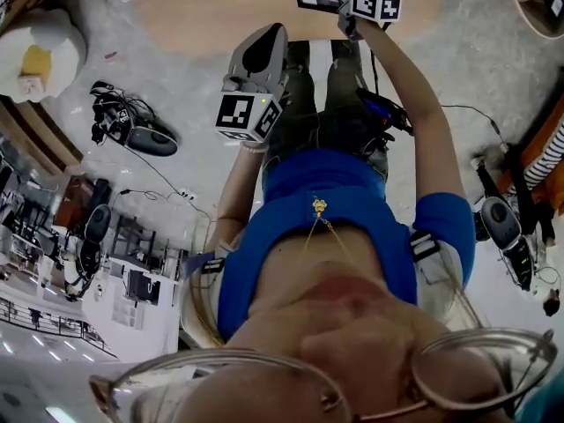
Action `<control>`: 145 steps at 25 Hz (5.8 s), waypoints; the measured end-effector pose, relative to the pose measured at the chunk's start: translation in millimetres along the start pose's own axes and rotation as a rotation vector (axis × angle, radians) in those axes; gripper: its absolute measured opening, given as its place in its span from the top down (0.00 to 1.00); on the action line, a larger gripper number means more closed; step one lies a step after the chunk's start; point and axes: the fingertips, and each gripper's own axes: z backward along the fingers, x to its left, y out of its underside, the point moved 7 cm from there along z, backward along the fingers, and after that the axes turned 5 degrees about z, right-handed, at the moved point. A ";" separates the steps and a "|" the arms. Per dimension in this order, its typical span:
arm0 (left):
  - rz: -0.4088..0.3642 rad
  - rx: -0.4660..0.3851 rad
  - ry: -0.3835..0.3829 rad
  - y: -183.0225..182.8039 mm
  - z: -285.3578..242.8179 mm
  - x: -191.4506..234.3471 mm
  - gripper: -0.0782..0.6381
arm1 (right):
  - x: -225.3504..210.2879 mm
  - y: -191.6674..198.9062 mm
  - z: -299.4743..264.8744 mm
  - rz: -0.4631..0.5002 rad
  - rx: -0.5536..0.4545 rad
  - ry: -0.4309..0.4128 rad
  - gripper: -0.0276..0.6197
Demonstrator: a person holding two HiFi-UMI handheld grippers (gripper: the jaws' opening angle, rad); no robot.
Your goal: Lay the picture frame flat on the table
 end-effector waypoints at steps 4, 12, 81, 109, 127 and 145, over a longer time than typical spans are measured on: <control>0.020 0.003 -0.009 15.9 -10.9 8.0 0.89 | -24.0 22.7 -17.9 0.006 0.020 0.008 0.95; 0.059 0.029 -0.024 35.8 -37.2 29.8 0.89 | -60.3 42.1 -52.3 -0.047 0.010 -0.008 0.95; -0.059 0.035 0.037 18.4 -40.7 -61.5 0.90 | 27.4 -17.4 93.2 0.551 -0.029 0.192 0.95; -0.373 -0.382 0.180 -151.6 44.1 -222.6 0.90 | 294.3 -146.1 346.8 0.923 -0.722 0.159 0.95; -0.428 -0.462 0.203 -173.7 59.7 -245.7 0.90 | 343.5 -154.7 368.3 1.058 -0.771 0.167 0.95; -0.434 -0.455 0.213 -173.0 67.1 -237.5 0.90 | 349.8 -147.6 364.4 1.029 -0.769 0.169 0.95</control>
